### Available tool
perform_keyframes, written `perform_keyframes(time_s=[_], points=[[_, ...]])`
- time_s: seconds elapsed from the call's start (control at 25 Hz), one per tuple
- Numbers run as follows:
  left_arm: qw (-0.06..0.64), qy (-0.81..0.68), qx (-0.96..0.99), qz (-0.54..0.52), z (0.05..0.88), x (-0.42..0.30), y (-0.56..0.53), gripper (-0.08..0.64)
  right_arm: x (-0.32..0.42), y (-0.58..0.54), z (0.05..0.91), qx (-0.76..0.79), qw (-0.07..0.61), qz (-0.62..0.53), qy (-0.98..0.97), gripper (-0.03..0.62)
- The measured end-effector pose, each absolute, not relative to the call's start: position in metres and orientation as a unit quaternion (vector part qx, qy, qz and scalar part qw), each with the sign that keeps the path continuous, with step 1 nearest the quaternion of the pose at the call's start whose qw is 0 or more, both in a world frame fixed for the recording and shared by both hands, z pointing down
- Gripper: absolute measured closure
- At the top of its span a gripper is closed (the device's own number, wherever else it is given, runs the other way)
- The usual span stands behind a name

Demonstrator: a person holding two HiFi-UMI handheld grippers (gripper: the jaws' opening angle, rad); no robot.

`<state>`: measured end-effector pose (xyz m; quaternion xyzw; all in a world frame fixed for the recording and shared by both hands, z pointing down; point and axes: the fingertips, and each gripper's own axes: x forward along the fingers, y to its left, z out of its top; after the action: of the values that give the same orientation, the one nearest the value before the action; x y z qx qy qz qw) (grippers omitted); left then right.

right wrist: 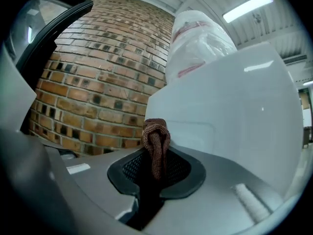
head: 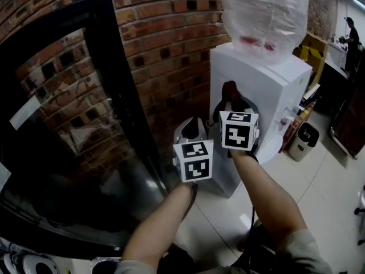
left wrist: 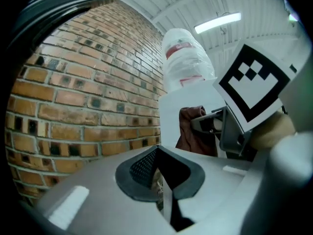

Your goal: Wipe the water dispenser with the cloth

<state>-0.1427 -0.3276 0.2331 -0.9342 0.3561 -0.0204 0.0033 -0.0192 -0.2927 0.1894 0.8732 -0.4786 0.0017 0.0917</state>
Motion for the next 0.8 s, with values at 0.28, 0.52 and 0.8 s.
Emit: perform_keyframes(time_s=[0.28,0.52,0.8], points=[[-0.011,0.365,-0.929,-0.055,0.288,-0.143,-0.332,0.560,-0.013,-0.288,0.243,0.876,0.084,0.048,-0.473,0.521],[-0.022,0.366,-0.927,-0.074,0.331,-0.139,-0.330,0.560,-0.013,-0.286,0.289,0.873,0.085,0.077,-0.473,0.522],[-0.033,0.367,-0.926,-0.083,0.389,-0.135,-0.327,0.560,-0.011,-0.286,0.354,0.870,0.096,0.115,-0.470,0.520]])
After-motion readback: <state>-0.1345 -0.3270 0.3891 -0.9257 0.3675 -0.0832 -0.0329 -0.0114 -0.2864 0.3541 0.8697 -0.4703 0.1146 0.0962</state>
